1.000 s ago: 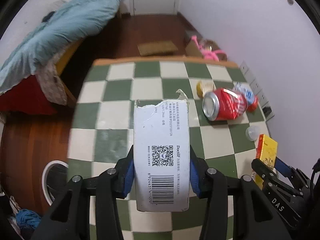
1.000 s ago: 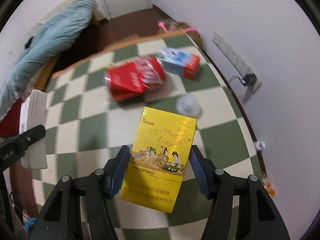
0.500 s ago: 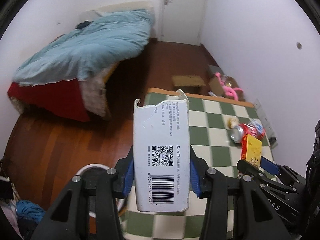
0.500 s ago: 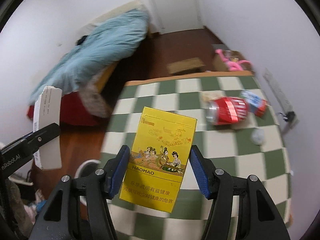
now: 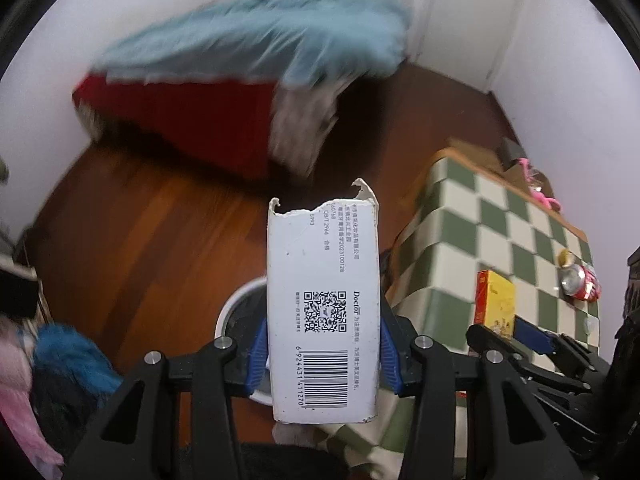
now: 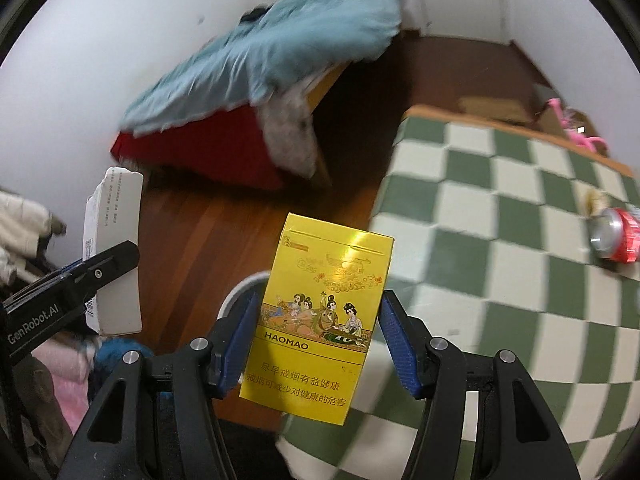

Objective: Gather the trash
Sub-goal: 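Carry the yellow pack and white box over the bin and release them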

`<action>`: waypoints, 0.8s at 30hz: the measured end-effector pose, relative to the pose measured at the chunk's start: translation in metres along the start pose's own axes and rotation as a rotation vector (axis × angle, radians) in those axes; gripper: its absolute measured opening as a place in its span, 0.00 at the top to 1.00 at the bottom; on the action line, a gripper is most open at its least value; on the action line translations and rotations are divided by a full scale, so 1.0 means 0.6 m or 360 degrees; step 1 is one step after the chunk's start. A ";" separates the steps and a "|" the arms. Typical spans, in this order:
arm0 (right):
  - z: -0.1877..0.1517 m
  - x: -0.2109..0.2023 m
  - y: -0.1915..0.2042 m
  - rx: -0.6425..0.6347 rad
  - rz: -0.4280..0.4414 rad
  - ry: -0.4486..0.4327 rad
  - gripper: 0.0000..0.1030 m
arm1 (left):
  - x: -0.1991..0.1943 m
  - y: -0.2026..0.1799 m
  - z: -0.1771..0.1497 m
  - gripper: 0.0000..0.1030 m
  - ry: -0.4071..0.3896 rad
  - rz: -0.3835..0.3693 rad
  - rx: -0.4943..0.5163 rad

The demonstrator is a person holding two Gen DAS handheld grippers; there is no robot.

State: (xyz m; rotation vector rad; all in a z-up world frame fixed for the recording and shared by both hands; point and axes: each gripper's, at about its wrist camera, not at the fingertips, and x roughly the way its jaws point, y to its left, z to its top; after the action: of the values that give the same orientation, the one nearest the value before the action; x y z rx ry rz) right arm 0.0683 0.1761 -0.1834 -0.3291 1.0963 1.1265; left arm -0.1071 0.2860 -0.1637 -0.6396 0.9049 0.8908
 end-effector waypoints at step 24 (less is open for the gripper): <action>-0.065 0.449 0.107 -0.0087 0.0056 0.0773 0.06 | 0.247 0.231 -0.065 0.08 0.0438 0.0137 -0.0407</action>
State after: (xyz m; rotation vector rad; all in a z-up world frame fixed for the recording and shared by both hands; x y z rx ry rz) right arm -0.0045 0.3271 -0.4072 -0.6517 1.5012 1.1381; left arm -0.1943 0.3792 -0.3257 -0.9666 1.0800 1.0211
